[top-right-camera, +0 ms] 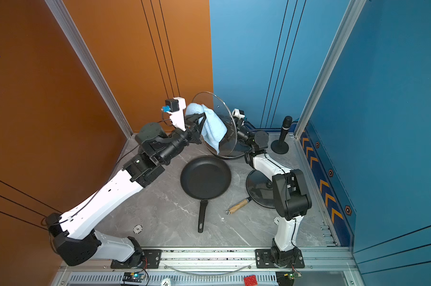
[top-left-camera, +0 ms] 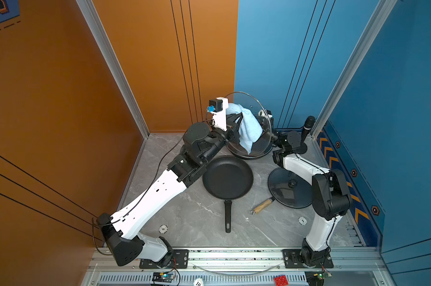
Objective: Wipe the pot lid with a cloth
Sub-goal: Wipe the pot lid.
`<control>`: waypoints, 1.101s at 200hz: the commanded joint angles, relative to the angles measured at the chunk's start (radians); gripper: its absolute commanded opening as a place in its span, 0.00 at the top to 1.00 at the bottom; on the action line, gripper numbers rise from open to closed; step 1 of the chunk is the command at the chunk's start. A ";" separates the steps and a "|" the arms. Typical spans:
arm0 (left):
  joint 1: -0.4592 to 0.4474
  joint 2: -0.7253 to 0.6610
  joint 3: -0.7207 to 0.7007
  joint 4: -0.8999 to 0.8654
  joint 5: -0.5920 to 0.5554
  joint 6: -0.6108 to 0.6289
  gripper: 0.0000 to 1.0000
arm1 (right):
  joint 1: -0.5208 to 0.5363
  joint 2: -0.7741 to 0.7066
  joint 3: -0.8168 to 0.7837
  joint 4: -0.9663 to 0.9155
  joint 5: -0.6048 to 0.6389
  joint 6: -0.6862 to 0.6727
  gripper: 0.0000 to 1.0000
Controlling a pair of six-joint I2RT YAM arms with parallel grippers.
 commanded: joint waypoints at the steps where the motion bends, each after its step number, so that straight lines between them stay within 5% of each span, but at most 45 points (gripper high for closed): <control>1: -0.003 0.027 0.009 0.011 0.094 0.013 1.00 | 0.018 0.003 0.062 0.079 0.017 0.029 0.92; 78: 0.005 0.111 -0.091 -0.101 0.081 -0.072 1.00 | 0.021 0.011 0.106 0.069 0.011 0.028 0.92; 161: 0.260 0.082 -0.278 -0.218 -0.055 -0.204 1.00 | -0.027 -0.060 0.055 0.018 -0.022 -0.026 0.92; 196: 0.311 0.050 -0.300 -0.184 -0.065 -0.237 1.00 | -0.044 -0.159 0.005 -0.258 -0.074 -0.244 0.93; 212: 0.309 0.030 -0.288 -0.199 -0.060 -0.226 1.00 | -0.053 -0.229 0.018 -0.559 -0.090 -0.505 0.95; 220: 0.307 0.016 -0.284 -0.205 -0.058 -0.217 1.00 | -0.052 -0.273 0.053 -0.870 -0.074 -0.732 0.95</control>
